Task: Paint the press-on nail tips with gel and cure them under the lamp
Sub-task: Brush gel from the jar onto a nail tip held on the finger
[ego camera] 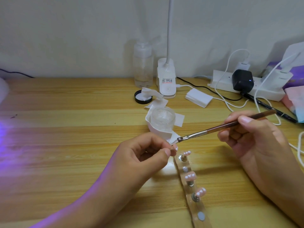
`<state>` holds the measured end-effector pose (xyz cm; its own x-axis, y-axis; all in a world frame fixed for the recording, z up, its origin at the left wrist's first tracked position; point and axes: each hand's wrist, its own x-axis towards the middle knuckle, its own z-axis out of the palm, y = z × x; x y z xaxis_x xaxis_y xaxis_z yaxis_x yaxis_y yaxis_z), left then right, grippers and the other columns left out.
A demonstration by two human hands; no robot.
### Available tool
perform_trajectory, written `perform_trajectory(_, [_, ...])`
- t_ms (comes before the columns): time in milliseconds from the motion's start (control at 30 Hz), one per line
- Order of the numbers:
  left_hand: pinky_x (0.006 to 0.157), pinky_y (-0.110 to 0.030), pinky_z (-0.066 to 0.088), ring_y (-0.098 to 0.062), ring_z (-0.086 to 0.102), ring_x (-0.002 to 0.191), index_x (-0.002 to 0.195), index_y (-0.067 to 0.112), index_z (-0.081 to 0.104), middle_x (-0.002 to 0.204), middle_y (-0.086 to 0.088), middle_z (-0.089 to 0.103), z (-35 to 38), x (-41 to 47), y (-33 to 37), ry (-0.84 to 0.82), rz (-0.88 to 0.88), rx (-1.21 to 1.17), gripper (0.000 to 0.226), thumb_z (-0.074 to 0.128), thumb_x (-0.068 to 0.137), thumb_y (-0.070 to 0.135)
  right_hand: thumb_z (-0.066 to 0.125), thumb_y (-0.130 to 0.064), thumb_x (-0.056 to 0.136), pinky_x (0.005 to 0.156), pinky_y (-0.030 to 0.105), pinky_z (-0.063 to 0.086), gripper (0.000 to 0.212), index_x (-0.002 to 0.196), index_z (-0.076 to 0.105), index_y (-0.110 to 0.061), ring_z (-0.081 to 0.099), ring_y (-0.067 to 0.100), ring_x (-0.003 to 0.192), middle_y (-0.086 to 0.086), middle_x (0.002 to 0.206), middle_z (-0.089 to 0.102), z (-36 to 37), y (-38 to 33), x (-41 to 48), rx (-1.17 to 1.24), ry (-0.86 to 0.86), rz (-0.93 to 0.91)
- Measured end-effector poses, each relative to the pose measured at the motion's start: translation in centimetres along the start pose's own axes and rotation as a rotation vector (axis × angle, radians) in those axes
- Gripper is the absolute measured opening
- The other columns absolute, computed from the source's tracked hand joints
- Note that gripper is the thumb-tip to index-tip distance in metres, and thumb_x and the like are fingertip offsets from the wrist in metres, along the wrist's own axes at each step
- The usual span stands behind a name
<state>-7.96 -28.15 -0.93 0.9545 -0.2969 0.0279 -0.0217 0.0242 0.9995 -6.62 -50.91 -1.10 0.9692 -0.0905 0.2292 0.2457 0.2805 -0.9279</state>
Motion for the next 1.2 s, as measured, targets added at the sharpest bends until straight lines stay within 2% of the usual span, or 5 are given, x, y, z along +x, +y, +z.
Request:
perform_trajectory(167, [0.056,-0.011,0.043,-0.001,0.055,0.064,0.073,0.023,0.071,0.077,0.010,0.073,0.02,0.01,0.02,-0.016,0.002,-0.007,0.023,0.065,0.062,0.043,0.047,-0.018,0.087,0.057,0.020,0.052,0.032,0.068,0.073,-0.022,0.061,0.012,0.053,0.001,0.059,0.064,0.15,-0.23,-0.24,-0.005,-0.034,0.024])
perform_trajectory(467, [0.062,-0.011,0.045,-0.003,0.059,0.072,0.075,0.018,0.070,0.080,0.007,0.073,0.00,0.05,-0.20,-0.020,0.020,-0.010,0.025,0.066,0.064,0.040,0.052,-0.019,0.088,0.060,0.020,0.054,0.029,0.071,0.074,-0.024,0.065,0.013,0.058,0.002,0.061,0.067,0.22,0.07,-0.18,-0.048,-0.006,-0.005])
perform_trajectory(567, [0.062,-0.010,0.044,-0.001,0.060,0.071,0.074,0.019,0.070,0.077,0.003,0.072,0.03,0.09,-0.20,-0.018,0.018,0.000,0.024,0.067,0.064,0.040,0.065,-0.024,0.086,0.059,0.020,0.053,0.017,0.071,0.073,-0.023,0.065,0.012,0.057,-0.001,0.062,0.066,0.42,-0.24,-0.16,-0.019,-0.037,-0.029])
perform_trajectory(733, [0.059,-0.012,0.041,-0.004,0.054,0.066,0.074,0.020,0.070,0.081,-0.017,0.065,-0.11,0.04,-0.14,-0.021,0.012,0.037,0.021,0.069,0.064,0.039,0.055,-0.020,0.090,0.061,0.021,0.054,0.026,0.073,0.074,-0.026,0.066,0.014,0.060,0.002,0.064,0.068,0.35,0.02,-0.23,-0.057,-0.082,-0.014])
perform_trajectory(1200, [0.058,-0.008,0.042,0.003,0.056,0.065,0.075,0.019,0.069,0.079,0.011,0.072,-0.08,0.05,-0.13,-0.035,0.011,0.003,0.021,0.067,0.067,0.038,0.048,-0.018,0.089,0.064,0.021,0.055,0.030,0.074,0.073,-0.024,0.066,0.015,0.062,0.005,0.063,0.067,-0.03,0.27,0.02,-0.081,-0.045,-0.028])
